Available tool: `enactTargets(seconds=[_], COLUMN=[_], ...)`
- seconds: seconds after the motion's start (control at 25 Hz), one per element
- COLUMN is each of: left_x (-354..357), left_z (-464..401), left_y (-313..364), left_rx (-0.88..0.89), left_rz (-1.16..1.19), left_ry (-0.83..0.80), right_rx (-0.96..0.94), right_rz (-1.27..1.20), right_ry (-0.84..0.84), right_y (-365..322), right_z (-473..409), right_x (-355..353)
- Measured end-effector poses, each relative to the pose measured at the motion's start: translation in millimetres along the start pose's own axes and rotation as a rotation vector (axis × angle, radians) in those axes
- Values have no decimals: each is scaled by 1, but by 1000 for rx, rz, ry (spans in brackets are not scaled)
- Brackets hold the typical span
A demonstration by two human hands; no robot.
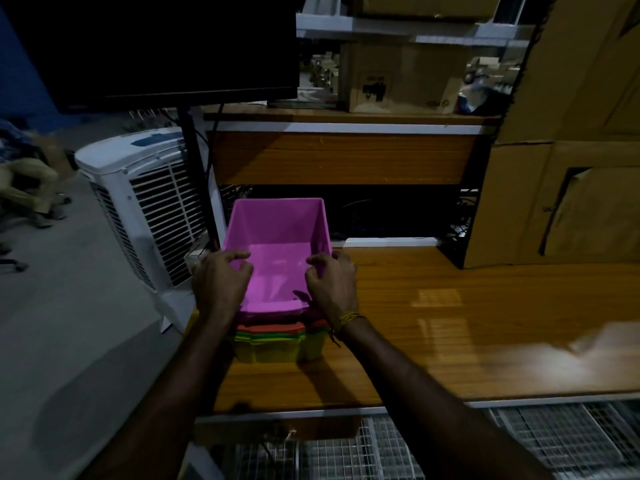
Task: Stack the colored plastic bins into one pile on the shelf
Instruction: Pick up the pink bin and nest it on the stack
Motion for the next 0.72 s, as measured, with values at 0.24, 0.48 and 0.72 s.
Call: enactTargets(seconds=[0.24, 0.48, 0.72], left_x=[23, 35, 67], left_z=[7, 13, 42], left_y=[-22, -27, 26], left_rx=[-11, 26, 112], left_rz=[-109, -278, -203], left_ry=[-101, -120, -160], right_rx=[17, -17, 3], right_rz=[23, 6, -68], right_ry=[-155, -226, -165], right_y=[24, 41, 76], right_z=[3, -2, -3], right_x=[16, 16, -15])
Point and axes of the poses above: each hand's wrist, its own z-axis away from the middle knuckle, its own x-axis out of the palm, y = z × x, the point moved 1 cm from there along -z, towards the middle knuckle, and after that the axes turned 12 degrees about y, right-handed, at the moved point
